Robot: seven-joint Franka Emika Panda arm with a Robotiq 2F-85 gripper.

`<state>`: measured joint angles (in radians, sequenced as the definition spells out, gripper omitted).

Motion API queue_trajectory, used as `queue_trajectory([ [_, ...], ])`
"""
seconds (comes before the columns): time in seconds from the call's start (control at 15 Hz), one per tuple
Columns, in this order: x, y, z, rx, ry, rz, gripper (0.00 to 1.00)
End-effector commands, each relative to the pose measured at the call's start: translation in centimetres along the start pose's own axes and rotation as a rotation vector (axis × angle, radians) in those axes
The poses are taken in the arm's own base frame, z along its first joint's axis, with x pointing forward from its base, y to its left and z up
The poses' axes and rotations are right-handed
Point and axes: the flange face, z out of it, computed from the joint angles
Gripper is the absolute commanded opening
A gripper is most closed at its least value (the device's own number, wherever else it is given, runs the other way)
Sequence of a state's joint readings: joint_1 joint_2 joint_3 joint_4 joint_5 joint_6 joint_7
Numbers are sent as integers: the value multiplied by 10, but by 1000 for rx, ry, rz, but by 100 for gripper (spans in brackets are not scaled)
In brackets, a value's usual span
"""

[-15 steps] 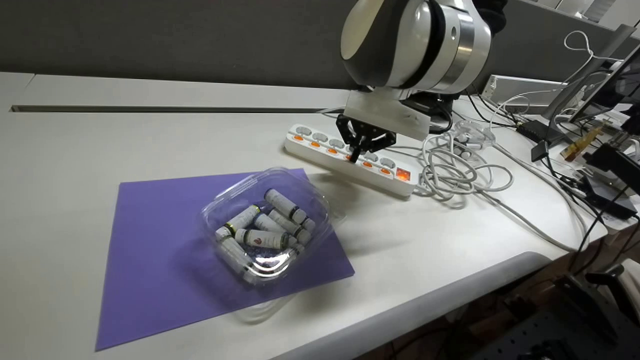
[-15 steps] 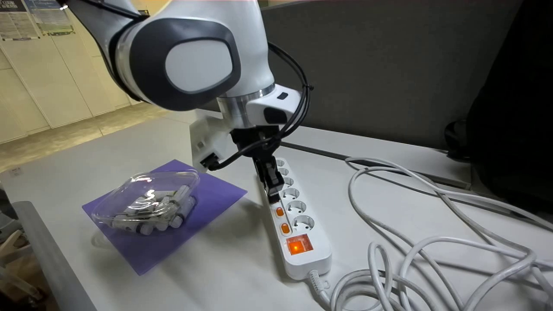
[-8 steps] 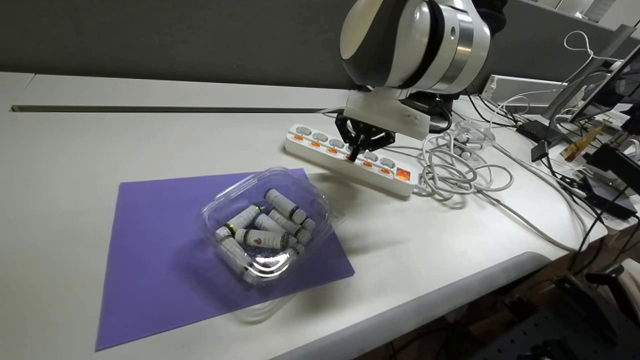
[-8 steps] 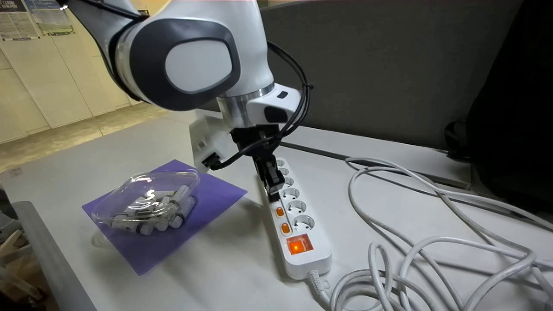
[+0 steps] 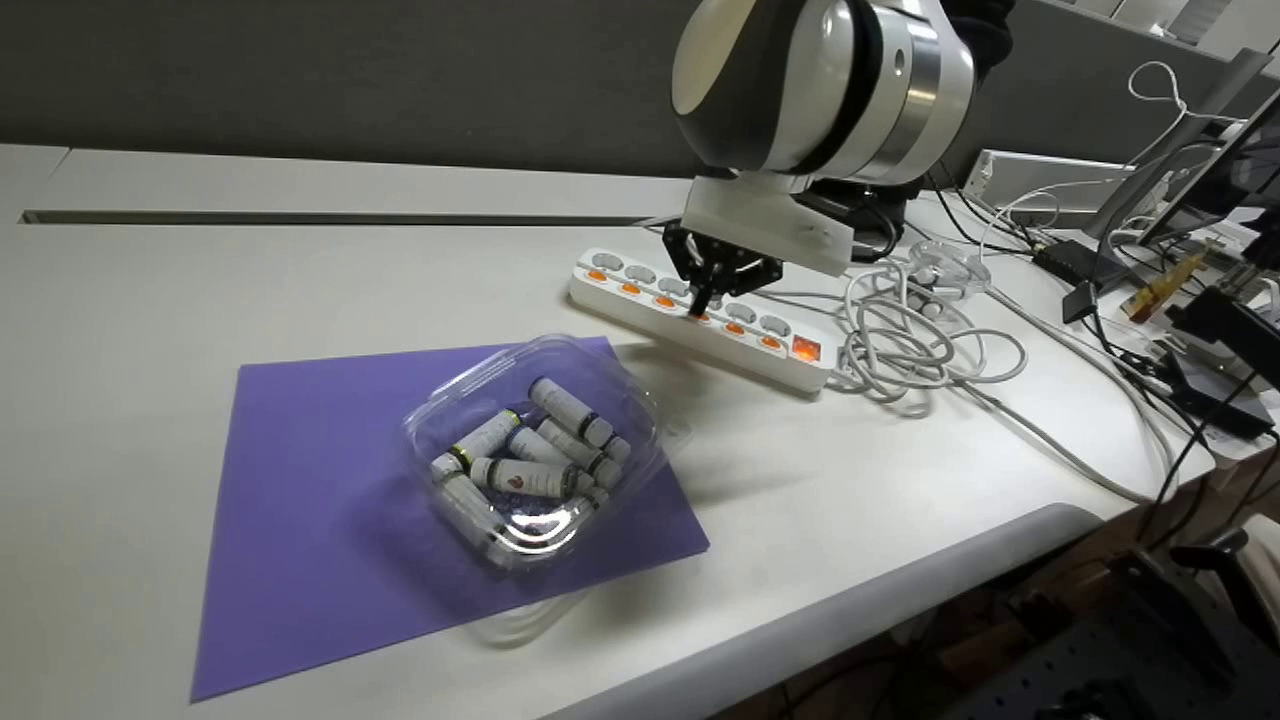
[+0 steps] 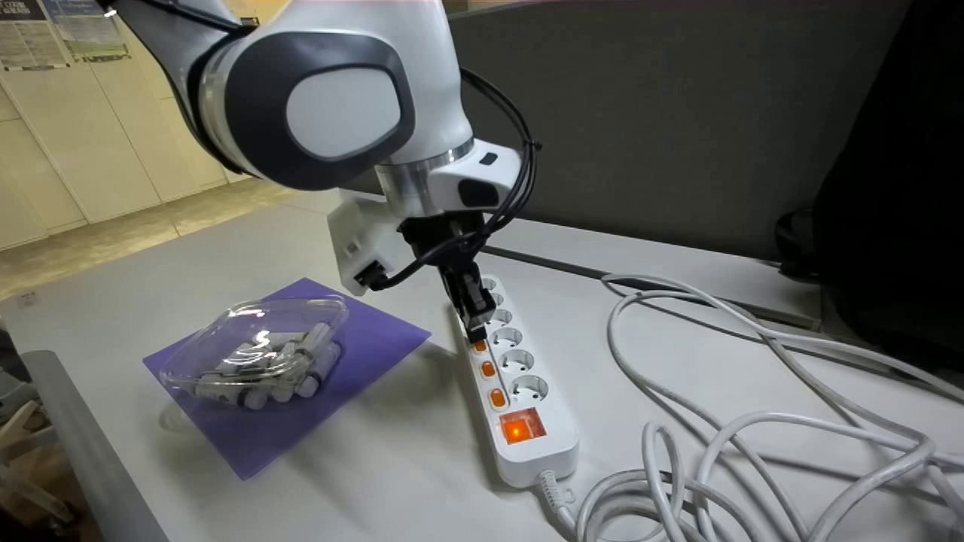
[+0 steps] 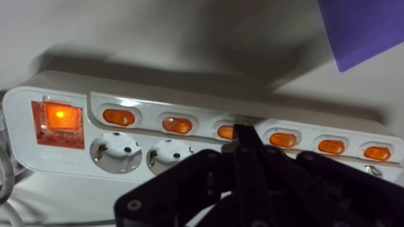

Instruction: Click on the middle switch on the extension cord

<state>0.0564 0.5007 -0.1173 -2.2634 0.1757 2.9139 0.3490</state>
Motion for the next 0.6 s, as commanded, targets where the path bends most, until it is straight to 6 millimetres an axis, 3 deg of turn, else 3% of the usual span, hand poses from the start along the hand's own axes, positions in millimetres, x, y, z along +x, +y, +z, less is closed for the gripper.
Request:
queue_trajectory([
  [0.0,0,-2,-2,5,-2,0,0],
  [0.53,2,-5,-3,16,-9,17,0],
])
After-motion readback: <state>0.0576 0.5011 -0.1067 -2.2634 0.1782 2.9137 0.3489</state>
